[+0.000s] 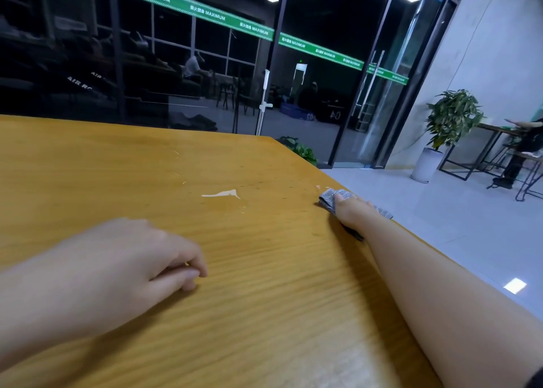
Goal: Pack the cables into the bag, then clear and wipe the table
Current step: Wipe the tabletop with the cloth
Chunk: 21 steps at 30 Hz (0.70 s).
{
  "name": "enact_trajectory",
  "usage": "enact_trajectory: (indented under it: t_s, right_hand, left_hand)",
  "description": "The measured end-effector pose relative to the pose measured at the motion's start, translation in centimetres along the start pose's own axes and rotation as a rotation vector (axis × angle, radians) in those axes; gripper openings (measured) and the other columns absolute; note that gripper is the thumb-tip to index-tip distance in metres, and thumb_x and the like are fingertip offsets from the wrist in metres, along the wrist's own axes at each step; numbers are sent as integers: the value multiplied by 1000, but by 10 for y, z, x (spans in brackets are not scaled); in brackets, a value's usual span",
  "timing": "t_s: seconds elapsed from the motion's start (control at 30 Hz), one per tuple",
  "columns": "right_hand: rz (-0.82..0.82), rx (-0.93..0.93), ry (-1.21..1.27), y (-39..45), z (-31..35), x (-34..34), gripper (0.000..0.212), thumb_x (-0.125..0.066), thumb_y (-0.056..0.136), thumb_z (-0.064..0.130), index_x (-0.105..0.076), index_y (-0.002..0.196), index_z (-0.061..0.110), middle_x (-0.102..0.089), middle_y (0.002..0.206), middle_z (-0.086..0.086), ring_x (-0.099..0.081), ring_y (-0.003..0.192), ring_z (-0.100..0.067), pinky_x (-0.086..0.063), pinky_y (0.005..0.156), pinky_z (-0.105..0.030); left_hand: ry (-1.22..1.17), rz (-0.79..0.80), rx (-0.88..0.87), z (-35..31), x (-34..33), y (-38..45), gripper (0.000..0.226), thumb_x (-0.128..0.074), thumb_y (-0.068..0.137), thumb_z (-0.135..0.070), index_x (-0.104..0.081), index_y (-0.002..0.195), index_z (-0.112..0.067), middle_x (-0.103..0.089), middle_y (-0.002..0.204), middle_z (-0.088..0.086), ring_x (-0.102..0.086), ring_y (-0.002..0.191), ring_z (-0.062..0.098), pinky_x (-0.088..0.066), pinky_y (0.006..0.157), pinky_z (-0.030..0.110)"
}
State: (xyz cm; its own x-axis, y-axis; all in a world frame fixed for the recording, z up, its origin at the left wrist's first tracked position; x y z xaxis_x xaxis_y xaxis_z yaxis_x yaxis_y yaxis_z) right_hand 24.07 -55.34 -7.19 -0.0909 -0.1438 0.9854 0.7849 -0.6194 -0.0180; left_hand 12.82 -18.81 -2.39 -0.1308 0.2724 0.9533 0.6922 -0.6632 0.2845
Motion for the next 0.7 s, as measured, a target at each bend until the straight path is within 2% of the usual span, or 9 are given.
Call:
enact_trajectory:
  t_s: [0.1, 0.23, 0.3, 0.37, 0.43, 0.5, 0.6, 0.7]
  right_hand:
    - [13, 18, 30, 5, 8, -2, 67, -11, 100, 49, -18, 151, 6, -20, 157, -12, -15, 145, -29, -14, 117, -41]
    - [10, 46, 43, 12, 21, -4, 68, -11, 100, 50, -17, 151, 6, -18, 158, -12, -14, 145, -28, -12, 117, -41]
    - [16, 50, 34, 16, 26, -5, 68, -10, 100, 50, -17, 151, 7, -16, 158, -11, -13, 146, -28, -12, 117, -41]
    - [16, 56, 39, 20, 33, -5, 68, -10, 100, 51, -17, 151, 6, -15, 158, -12, -13, 146, -28, -12, 118, -41]
    - [16, 73, 36, 23, 40, -5, 69, -11, 99, 51, -18, 151, 6, -17, 158, -13, -15, 145, -29, -14, 118, -42]
    - [12, 105, 29, 27, 46, -5, 69, -10, 98, 52, -19, 151, 8, -19, 157, -14, -17, 144, -30, -15, 117, -42]
    - [33, 156, 40, 30, 57, -7, 70, -10, 97, 54, -16, 152, 11, -17, 158, -12, -16, 145, -30, -15, 118, -43]
    - [55, 202, 29, 30, 66, -7, 71, -12, 97, 55, -17, 152, 11, -17, 158, -12, -16, 145, -30, -15, 118, -43]
  left_hand:
    - [-26, 14, 1, 4, 2, -1, 20, -32, 87, -58, -47, 98, -57, -61, 94, -38, -56, 78, -14, -43, 69, 10]
    - [-78, 27, 15, 3, 1, -2, 16, -33, 87, -55, -47, 82, -57, -63, 97, -33, -46, 65, -20, -37, 65, 2]
    - [-137, -3, 48, 7, 1, -2, 18, -34, 85, -57, -51, 78, -56, -65, 93, -33, -45, 67, -25, -36, 67, 1]
    - [-196, -28, 73, 13, 4, -5, 38, -23, 78, -73, -55, 84, -53, -63, 91, -36, -50, 73, -22, -38, 64, 2]
    - [-235, -61, 77, 17, 8, -7, 60, -9, 61, -86, -50, 96, -59, -58, 86, -45, -53, 78, -22, -40, 64, 1]
    - [-339, -58, 86, 19, 8, -9, 53, -16, 59, -80, -48, 97, -62, -59, 78, -45, -55, 75, -22, -40, 64, -1]
    - [-479, -39, 136, 18, 5, -8, 34, -28, 77, -77, -54, 91, -60, -63, 73, -37, -58, 70, -19, -40, 60, -1]
    - [-530, -27, 150, 17, 5, -7, 31, -31, 77, -72, -56, 89, -58, -65, 72, -34, -60, 70, -17, -39, 58, -2]
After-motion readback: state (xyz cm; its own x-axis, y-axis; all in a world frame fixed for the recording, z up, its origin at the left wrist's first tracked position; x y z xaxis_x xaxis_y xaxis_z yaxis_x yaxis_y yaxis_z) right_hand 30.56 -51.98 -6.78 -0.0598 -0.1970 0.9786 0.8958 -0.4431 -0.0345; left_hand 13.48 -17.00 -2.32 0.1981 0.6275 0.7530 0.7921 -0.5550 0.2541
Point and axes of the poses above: each hand's wrist, its own y-axis towards the middle knuckle, its own x-axis out of the back of the hand, z = x × y, the point moved 8 cm from there along y, towards the middle knuckle
